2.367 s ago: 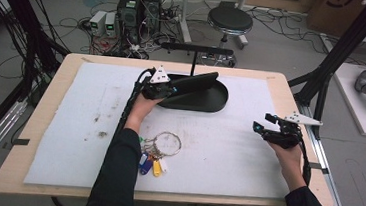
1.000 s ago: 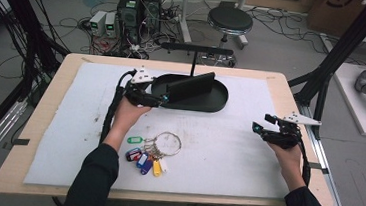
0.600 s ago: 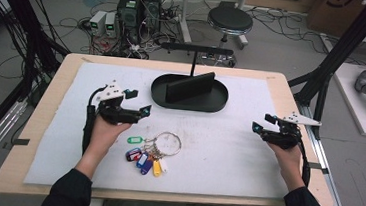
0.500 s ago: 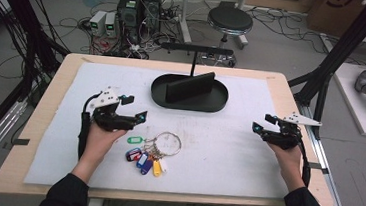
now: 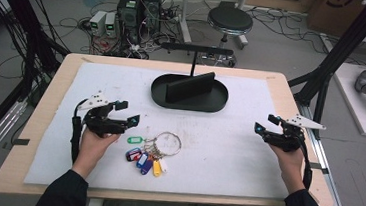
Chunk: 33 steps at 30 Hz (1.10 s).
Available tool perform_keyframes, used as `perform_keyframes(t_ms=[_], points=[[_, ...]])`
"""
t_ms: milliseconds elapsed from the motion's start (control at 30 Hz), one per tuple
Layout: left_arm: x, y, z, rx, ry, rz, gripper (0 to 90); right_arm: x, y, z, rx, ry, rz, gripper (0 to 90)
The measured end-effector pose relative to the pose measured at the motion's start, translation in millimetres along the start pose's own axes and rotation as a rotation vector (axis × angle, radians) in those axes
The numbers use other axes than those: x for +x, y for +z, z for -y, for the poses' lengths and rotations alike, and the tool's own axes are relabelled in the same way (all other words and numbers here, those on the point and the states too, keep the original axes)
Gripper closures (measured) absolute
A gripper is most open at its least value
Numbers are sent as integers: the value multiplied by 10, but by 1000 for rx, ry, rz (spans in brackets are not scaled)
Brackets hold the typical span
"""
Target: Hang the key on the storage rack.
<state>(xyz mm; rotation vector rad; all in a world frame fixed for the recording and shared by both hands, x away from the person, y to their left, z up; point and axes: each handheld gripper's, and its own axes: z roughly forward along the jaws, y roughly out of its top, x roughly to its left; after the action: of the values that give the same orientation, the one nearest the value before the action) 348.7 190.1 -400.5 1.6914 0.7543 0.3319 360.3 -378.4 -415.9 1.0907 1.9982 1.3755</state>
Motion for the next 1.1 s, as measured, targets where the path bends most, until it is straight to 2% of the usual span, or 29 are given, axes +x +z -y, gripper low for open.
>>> perform_keyframes(t_ms=[67,133,233,267,333,400,467,533,600,633,733,900,1067,1100], points=[[-35,63,-22,10,4,15,207,0,-33,0,-9,3,8,266],[-81,127,-29,24,25,2,212,12,-76,28,-45,-3,36,286],[-117,234,-25,57,22,39,213,-5,-116,41,-46,8,25,286],[-137,275,-22,73,22,43,213,-1,-124,42,-46,8,28,286],[-183,366,-16,110,55,77,213,-4,-132,48,-47,8,27,285],[-219,440,-17,141,71,89,213,-4,-125,58,-41,2,28,286],[-251,542,-20,185,64,100,217,0,-115,63,-34,2,21,286],[-261,632,-18,231,78,101,258,2,-109,62,-32,-4,19,286],[-257,716,-5,263,89,118,358,4,-106,62,-31,-5,19,286],[-262,751,3,282,101,99,381,4,-107,63,-30,-5,18,286],[-284,832,49,320,134,96,463,2,-113,65,-31,-6,20,286],[-274,907,109,395,136,100,526,-8,-123,76,-29,0,23,286],[-283,944,139,434,162,58,626,-17,-129,79,-29,-5,24,287],[-278,951,149,437,165,61,628,-16,-128,78,-29,-5,24,287]])
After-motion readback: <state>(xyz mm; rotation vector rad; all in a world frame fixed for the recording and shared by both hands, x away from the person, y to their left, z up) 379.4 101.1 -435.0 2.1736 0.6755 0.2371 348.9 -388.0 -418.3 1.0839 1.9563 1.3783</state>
